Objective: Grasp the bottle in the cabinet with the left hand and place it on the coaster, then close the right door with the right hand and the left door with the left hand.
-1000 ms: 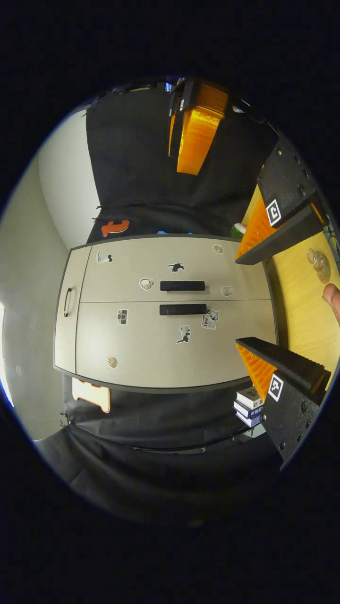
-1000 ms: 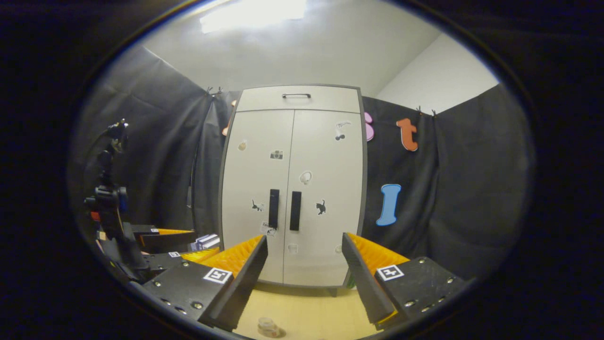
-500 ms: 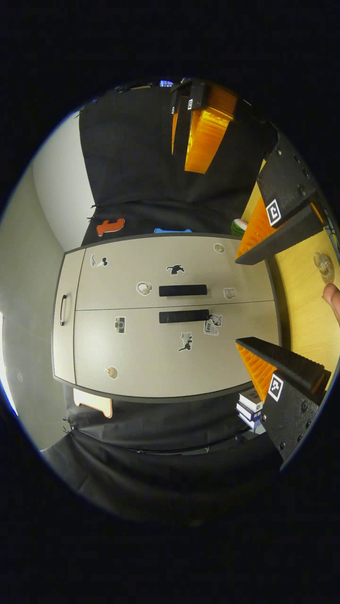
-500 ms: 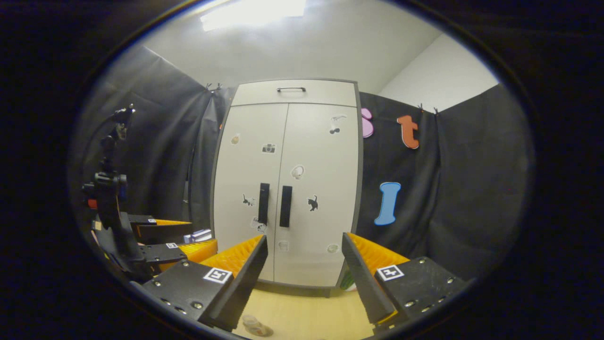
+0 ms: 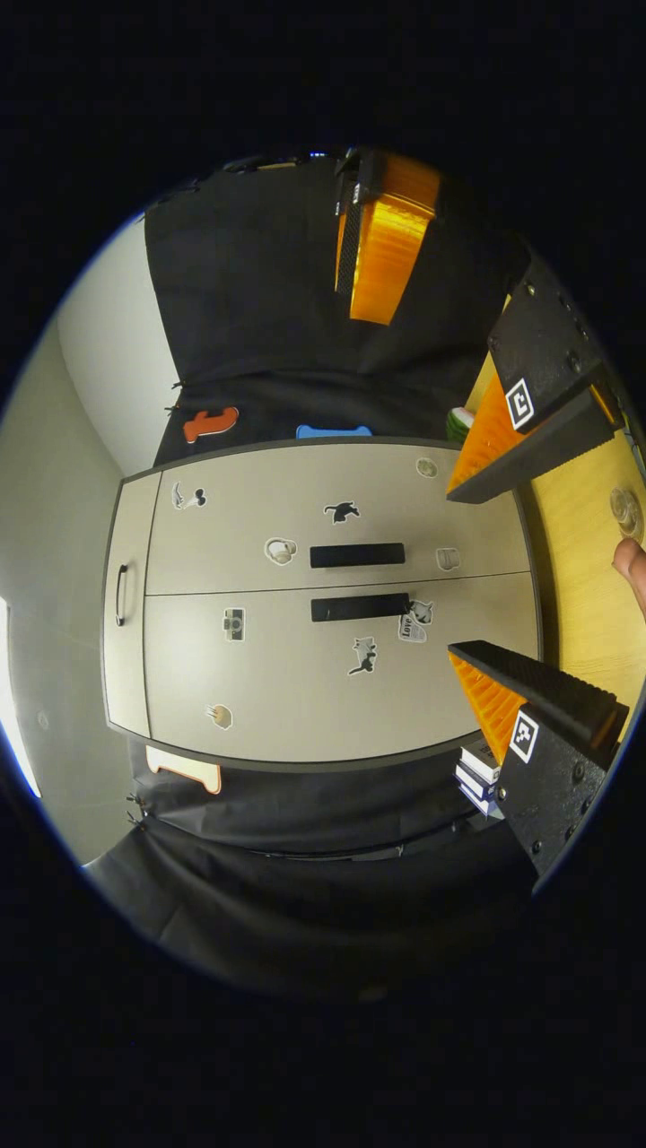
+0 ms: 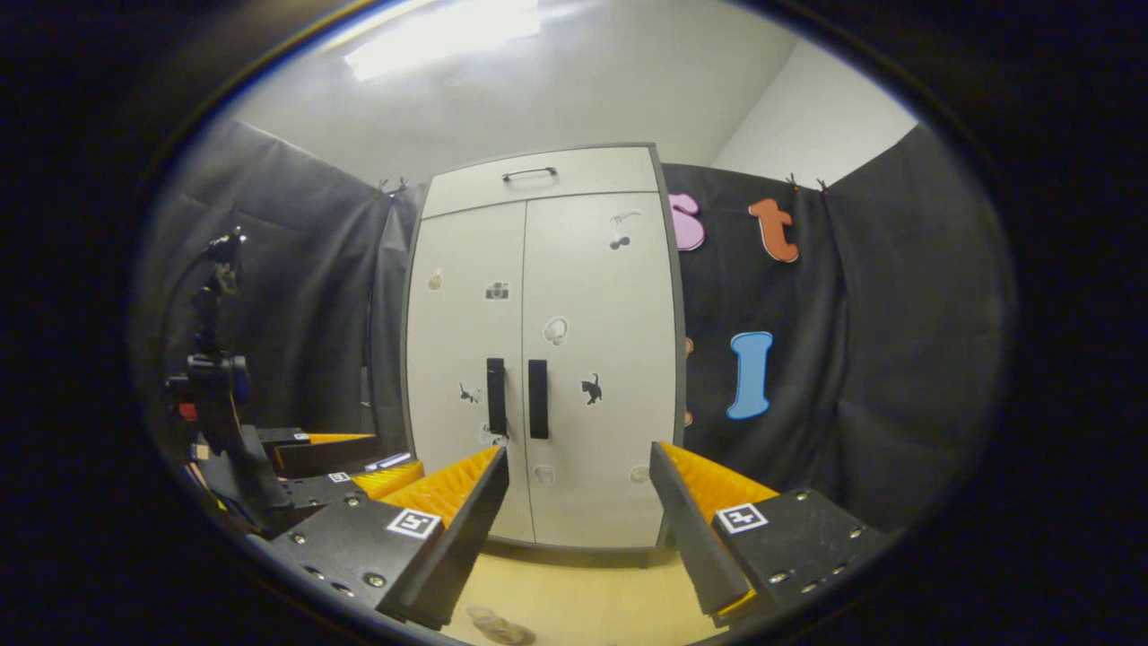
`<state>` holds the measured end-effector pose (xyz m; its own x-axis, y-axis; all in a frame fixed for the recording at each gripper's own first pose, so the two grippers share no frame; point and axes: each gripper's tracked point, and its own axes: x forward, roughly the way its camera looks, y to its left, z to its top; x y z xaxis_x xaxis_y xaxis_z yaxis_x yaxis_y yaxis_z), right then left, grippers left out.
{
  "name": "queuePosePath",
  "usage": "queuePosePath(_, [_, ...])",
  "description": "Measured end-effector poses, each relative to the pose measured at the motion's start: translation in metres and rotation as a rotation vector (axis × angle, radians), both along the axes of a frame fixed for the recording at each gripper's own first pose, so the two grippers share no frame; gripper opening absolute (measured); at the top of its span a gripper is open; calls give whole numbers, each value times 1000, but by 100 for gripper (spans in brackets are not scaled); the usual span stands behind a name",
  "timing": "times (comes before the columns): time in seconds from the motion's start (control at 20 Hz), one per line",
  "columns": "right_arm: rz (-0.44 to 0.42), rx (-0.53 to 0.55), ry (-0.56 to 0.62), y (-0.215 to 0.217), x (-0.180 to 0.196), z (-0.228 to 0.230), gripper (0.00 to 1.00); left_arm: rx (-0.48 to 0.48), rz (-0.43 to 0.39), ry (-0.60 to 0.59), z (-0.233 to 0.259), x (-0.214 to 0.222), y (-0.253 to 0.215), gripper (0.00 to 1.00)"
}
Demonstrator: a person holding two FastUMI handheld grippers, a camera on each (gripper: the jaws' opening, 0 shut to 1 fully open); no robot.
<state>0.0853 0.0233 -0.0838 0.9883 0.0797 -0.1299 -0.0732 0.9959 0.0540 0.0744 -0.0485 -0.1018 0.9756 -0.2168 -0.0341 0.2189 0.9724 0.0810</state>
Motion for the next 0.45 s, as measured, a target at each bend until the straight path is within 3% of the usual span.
queuePosePath(0.3, [65, 19, 1, 9, 6, 1, 96, 12, 12, -4, -4, 6, -7, 98])
queuePosePath(0.45, [43, 26, 16, 1, 11, -4, 96, 9, 19, -1, -5, 9, -8, 98])
